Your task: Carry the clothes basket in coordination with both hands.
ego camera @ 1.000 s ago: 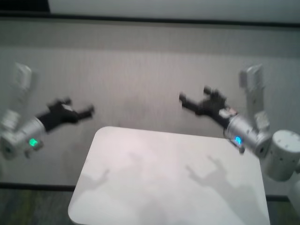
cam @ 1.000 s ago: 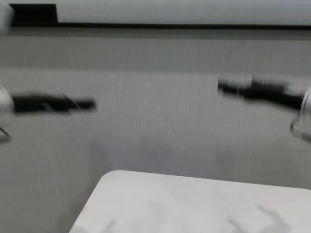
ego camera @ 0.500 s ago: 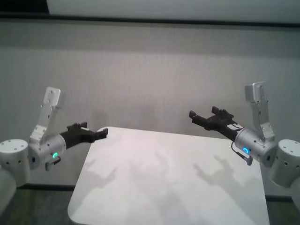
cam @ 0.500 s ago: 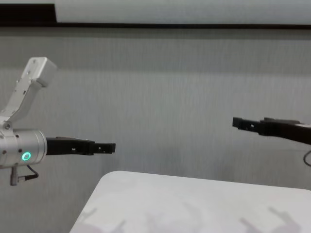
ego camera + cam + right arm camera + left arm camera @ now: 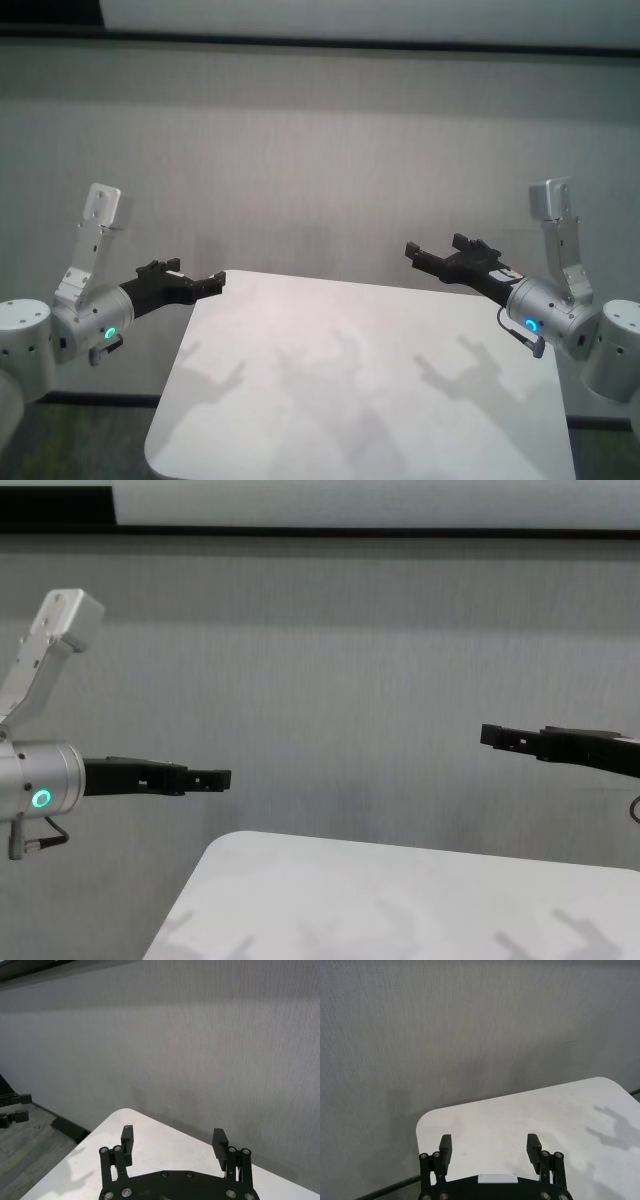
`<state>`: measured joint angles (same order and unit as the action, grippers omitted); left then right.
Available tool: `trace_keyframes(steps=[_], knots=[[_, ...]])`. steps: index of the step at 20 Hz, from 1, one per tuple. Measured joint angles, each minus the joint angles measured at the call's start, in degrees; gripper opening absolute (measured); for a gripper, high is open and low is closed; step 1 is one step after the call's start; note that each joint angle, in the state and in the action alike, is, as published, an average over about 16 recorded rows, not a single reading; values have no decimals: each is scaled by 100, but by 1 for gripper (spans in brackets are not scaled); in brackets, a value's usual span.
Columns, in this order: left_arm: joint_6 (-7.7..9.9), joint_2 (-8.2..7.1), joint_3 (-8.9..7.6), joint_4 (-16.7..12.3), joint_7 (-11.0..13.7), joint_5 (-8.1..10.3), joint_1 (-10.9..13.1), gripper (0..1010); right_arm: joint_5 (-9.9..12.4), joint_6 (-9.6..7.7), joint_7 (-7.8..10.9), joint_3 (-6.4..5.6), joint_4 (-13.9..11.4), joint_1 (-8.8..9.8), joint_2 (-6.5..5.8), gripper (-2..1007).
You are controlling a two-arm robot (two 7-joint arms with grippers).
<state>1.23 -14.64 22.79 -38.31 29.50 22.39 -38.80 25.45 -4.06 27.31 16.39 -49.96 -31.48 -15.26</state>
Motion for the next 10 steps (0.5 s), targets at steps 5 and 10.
trace_keyframes(steps=[5,10], knots=[[13,-18,-13,-58,-4,7,27,1000,-6,12,-20,3,-13,5,2,1005],[5,-21,-14,-64,-6,13,29,1000,-18,31,-33,8,-15,4,6,1005]])
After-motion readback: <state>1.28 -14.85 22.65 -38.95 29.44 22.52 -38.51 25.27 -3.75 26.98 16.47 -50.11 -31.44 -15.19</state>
